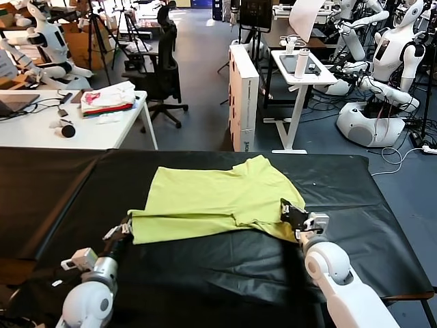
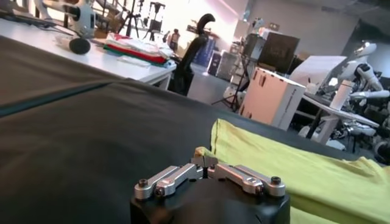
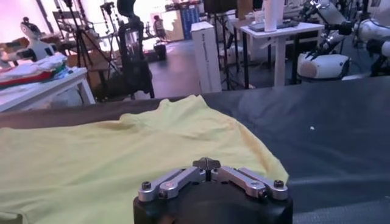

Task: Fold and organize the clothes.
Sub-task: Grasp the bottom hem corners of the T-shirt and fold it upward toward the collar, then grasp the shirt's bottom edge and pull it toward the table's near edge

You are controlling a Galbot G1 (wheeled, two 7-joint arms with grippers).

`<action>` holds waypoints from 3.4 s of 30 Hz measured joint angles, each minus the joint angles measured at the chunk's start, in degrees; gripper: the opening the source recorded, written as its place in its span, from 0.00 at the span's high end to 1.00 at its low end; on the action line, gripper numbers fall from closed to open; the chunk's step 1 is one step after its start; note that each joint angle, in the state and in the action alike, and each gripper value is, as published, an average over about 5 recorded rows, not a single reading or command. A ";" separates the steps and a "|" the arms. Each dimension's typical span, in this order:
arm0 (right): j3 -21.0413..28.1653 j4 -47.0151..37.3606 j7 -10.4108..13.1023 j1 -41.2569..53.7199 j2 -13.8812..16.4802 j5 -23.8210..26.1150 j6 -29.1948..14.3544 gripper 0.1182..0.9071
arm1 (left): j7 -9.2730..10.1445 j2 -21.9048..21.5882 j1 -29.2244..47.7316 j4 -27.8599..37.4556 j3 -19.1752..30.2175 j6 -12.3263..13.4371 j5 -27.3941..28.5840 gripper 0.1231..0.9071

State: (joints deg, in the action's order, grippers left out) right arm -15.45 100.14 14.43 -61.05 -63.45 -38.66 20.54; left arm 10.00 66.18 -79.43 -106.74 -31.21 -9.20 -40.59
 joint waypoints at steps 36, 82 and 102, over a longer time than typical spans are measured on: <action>-13.99 18.82 -7.63 -24.26 16.03 -1.96 4.40 0.00 | 2.44 2.21 -10.23 -9.53 0.74 -2.33 3.29 0.00; -18.75 27.19 -0.96 -36.11 22.39 -12.43 10.78 0.97 | 1.30 -2.77 -24.39 -15.76 -4.72 -0.80 5.20 0.97; -22.05 33.53 -4.57 -38.19 23.77 -14.78 11.13 0.00 | 8.11 -4.01 -31.09 -20.76 -11.51 -11.43 2.44 0.16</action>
State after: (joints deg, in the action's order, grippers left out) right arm -37.50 133.67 9.86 -99.24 -39.68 -53.44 31.67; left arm 18.11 62.17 -110.52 -127.50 -42.72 -20.63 -38.15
